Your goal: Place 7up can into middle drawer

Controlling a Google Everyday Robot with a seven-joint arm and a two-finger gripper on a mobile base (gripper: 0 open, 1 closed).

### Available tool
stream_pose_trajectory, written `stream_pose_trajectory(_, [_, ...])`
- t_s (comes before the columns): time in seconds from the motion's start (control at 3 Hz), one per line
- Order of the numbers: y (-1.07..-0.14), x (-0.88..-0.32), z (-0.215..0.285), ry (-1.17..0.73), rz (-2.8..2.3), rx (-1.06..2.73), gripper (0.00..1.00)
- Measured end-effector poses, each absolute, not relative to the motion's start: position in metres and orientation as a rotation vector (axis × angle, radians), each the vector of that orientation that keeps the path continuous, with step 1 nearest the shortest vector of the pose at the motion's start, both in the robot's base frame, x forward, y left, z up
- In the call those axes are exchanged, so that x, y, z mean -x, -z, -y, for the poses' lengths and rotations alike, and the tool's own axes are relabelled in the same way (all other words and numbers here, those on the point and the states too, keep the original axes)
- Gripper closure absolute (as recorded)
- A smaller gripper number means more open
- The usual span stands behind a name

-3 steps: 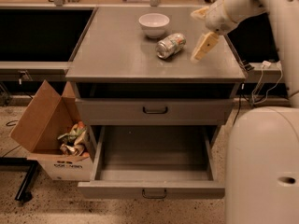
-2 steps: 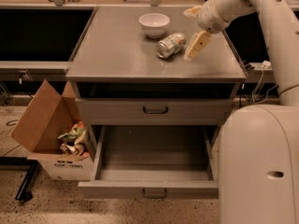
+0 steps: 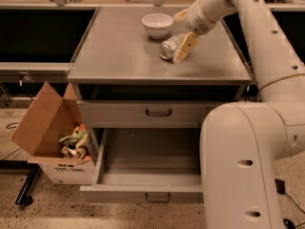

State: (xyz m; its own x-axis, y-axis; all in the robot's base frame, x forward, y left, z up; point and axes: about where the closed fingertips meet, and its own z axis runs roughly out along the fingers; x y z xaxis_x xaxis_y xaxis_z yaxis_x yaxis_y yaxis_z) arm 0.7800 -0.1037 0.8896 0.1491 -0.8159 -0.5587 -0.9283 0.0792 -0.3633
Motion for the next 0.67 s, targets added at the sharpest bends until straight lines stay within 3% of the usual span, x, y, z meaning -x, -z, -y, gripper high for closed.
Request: stream_pose_trajectory(0.67, [-0.8594, -0.7848, 0.0992, -0.25, -1.782, 1.768, 0.0])
